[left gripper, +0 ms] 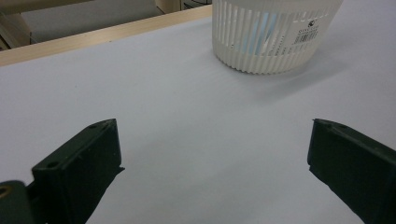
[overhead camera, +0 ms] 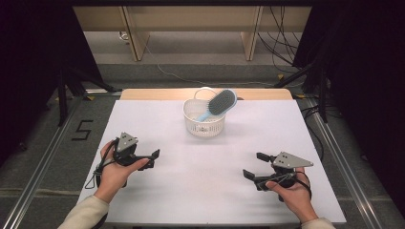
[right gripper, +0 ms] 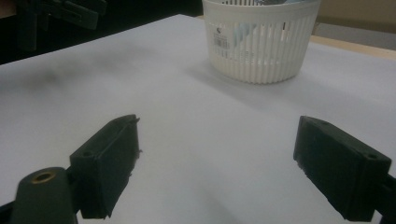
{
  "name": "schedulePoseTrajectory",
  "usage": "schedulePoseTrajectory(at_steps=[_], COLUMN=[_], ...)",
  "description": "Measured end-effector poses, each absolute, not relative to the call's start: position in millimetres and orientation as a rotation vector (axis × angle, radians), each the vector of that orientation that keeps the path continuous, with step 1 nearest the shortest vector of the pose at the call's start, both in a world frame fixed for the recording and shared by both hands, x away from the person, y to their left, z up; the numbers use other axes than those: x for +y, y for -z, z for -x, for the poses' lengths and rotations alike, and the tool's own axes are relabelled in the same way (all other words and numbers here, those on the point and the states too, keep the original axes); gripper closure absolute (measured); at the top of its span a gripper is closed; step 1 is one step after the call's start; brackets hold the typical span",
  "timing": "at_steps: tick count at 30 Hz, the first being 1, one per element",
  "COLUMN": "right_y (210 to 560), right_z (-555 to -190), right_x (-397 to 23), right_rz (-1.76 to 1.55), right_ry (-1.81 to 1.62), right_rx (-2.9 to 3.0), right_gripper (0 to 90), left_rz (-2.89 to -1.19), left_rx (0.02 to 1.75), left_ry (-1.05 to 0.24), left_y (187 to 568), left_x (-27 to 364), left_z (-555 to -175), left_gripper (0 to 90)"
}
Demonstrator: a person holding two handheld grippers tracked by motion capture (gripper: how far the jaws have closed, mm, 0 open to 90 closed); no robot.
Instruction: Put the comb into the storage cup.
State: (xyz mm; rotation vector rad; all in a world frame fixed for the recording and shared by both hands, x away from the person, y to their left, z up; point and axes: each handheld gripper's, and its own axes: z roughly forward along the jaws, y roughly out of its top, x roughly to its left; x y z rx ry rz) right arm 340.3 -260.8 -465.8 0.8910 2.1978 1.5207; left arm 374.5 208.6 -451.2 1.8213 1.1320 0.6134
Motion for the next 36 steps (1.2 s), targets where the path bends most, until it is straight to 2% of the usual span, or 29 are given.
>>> schedulePoseTrajectory(at_steps=[36], right_y=[465], right_z=[-340], right_x=[-261], right_rz=[-0.898], right_ry=[-1.515], right_rx=[2.18], right_gripper=[15.1], left_rz=[-1.803], left_rx=[1.035], left_ry=[-0.64], left_y=[461], left_x=[226], left_z=[-341], left_gripper=[1.1])
